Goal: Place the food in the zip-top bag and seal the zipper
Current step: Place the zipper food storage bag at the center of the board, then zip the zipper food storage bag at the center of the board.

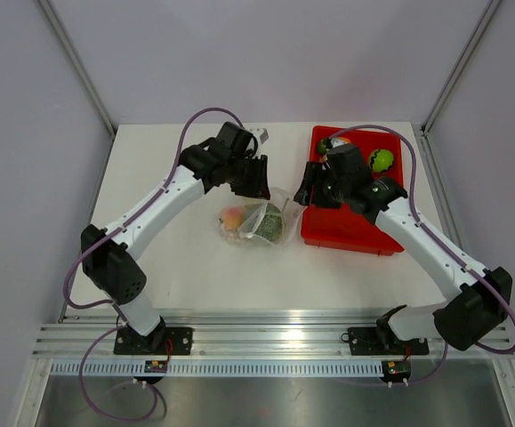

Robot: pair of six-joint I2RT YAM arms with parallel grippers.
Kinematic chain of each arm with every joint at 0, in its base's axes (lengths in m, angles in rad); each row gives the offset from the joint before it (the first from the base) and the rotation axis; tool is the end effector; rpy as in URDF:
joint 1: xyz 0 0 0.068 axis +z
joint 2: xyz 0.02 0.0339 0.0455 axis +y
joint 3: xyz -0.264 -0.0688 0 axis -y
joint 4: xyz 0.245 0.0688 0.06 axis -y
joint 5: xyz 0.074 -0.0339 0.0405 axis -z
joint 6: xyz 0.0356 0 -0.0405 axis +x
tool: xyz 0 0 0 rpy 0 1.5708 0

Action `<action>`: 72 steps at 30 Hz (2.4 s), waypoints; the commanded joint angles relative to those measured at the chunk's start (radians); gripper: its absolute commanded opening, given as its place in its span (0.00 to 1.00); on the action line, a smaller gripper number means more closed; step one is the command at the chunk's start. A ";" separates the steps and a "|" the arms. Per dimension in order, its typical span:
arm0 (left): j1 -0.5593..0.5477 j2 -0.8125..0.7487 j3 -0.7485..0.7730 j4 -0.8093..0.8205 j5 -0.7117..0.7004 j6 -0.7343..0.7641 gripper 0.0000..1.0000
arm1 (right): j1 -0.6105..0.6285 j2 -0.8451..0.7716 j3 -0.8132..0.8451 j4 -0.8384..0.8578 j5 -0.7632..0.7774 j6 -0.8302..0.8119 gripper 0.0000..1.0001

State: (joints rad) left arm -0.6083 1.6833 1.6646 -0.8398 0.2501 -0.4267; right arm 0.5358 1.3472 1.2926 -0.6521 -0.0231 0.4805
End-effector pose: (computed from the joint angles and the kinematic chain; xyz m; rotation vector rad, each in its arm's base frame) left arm 0.2958 -0.2167 0.3491 0.3488 2.5201 -0.7453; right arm 0.2513 0.1501 0.3463 -0.0772 2.3388 0.5486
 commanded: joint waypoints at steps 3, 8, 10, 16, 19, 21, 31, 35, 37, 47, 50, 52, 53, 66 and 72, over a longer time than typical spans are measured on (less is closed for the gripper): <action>-0.105 -0.079 0.073 -0.079 -0.233 0.057 0.42 | 0.001 -0.019 -0.082 0.066 -0.049 0.055 0.63; -0.192 -0.103 0.063 -0.122 -0.451 0.049 0.43 | 0.003 -0.036 -0.113 0.065 -0.037 0.063 0.64; -0.244 -0.103 0.044 -0.136 -0.529 0.049 0.44 | -0.002 -0.048 -0.125 0.062 -0.025 0.064 0.63; -0.372 -0.097 -0.017 -0.145 -0.732 -0.020 0.56 | -0.077 -0.098 -0.182 0.066 -0.057 0.070 0.66; -0.415 -0.082 -0.032 -0.131 -0.814 -0.033 0.55 | -0.126 -0.123 -0.205 0.062 -0.083 0.063 0.66; -0.427 -0.059 -0.037 -0.125 -0.842 -0.030 0.54 | -0.143 -0.140 -0.211 0.055 -0.090 0.058 0.66; -0.450 0.050 -0.032 -0.149 -0.926 -0.001 0.41 | -0.197 -0.172 -0.236 0.048 -0.104 0.050 0.67; -0.450 0.035 -0.042 -0.148 -0.934 -0.007 0.42 | -0.206 -0.168 -0.234 0.051 -0.116 0.047 0.67; -0.450 0.026 -0.052 -0.134 -0.931 -0.006 0.45 | -0.211 -0.164 -0.233 0.052 -0.120 0.047 0.67; -0.450 0.020 -0.104 -0.137 -0.928 -0.029 0.24 | -0.215 -0.168 -0.242 0.052 -0.126 0.047 0.67; -0.449 0.004 -0.071 -0.168 -0.890 -0.041 0.00 | -0.215 -0.164 -0.242 0.054 -0.127 0.049 0.67; -0.450 -0.023 -0.046 -0.185 -0.855 -0.040 0.00 | -0.214 -0.160 -0.240 0.057 -0.133 0.049 0.67; -0.447 -0.040 -0.036 -0.180 -0.813 -0.037 0.00 | -0.215 -0.154 -0.239 0.060 -0.141 0.047 0.67; -0.191 -0.208 -0.008 -0.012 -0.275 0.065 0.00 | -0.215 -0.189 -0.257 0.126 -0.256 -0.015 0.65; -0.133 -0.197 -0.005 0.015 -0.129 0.063 0.00 | -0.214 -0.240 -0.259 0.144 -0.278 -0.100 0.65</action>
State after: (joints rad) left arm -0.7544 1.4937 1.6207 -0.9085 -0.0139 -0.3805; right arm 0.3260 1.1404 1.0248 -0.5560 -0.2588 0.4553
